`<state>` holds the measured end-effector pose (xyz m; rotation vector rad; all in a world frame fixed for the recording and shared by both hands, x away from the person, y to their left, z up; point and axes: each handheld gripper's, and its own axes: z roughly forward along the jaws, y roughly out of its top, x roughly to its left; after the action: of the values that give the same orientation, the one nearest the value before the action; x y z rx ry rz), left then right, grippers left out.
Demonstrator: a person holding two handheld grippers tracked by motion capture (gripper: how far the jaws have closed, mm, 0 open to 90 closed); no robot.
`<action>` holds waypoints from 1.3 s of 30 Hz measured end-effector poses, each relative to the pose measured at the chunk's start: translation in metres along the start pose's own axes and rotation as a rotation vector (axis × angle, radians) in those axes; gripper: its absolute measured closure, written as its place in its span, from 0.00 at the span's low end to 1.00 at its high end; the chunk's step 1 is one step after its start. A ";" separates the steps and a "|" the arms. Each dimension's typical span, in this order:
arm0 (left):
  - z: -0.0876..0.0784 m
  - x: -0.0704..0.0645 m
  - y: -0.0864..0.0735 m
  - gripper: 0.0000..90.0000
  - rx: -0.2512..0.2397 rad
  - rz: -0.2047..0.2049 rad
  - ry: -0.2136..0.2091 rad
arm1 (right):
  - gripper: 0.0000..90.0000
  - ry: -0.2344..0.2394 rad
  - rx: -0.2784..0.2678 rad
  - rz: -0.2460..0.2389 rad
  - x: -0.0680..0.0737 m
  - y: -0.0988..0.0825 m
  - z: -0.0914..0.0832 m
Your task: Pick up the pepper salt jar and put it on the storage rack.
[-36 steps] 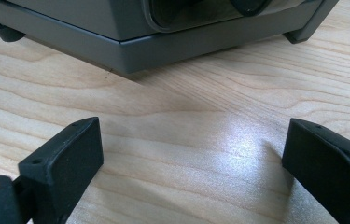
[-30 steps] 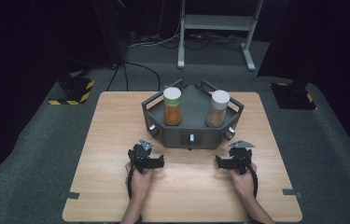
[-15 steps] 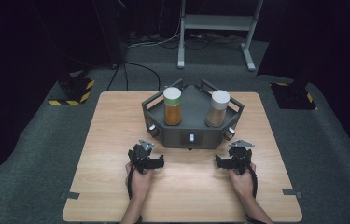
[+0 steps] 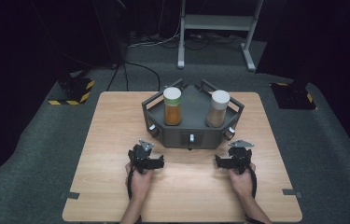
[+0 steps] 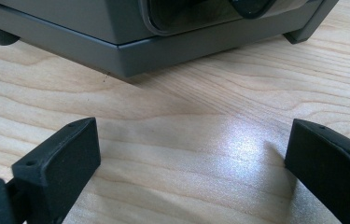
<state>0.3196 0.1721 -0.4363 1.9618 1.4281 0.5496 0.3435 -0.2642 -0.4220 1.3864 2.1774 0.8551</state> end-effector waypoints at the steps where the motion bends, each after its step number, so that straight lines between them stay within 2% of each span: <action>1: 0.000 0.001 0.000 0.07 -0.002 -0.003 -0.002 | 0.02 -0.001 0.000 0.000 0.000 0.000 0.000; 7: -0.001 0.002 -0.002 0.07 -0.006 -0.013 -0.009 | 0.02 -0.002 0.000 0.001 0.001 0.000 0.000; 14: 0.000 0.000 0.000 0.08 -0.001 -0.002 0.001 | 0.02 -0.004 0.000 0.002 0.001 0.000 0.000; 39: 0.001 0.000 0.000 0.07 0.000 -0.002 0.002 | 0.03 -0.007 -0.001 0.004 0.002 0.000 0.000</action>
<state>0.3202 0.1719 -0.4364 1.9602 1.4308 0.5512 0.3433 -0.2626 -0.4221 1.3924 2.1698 0.8514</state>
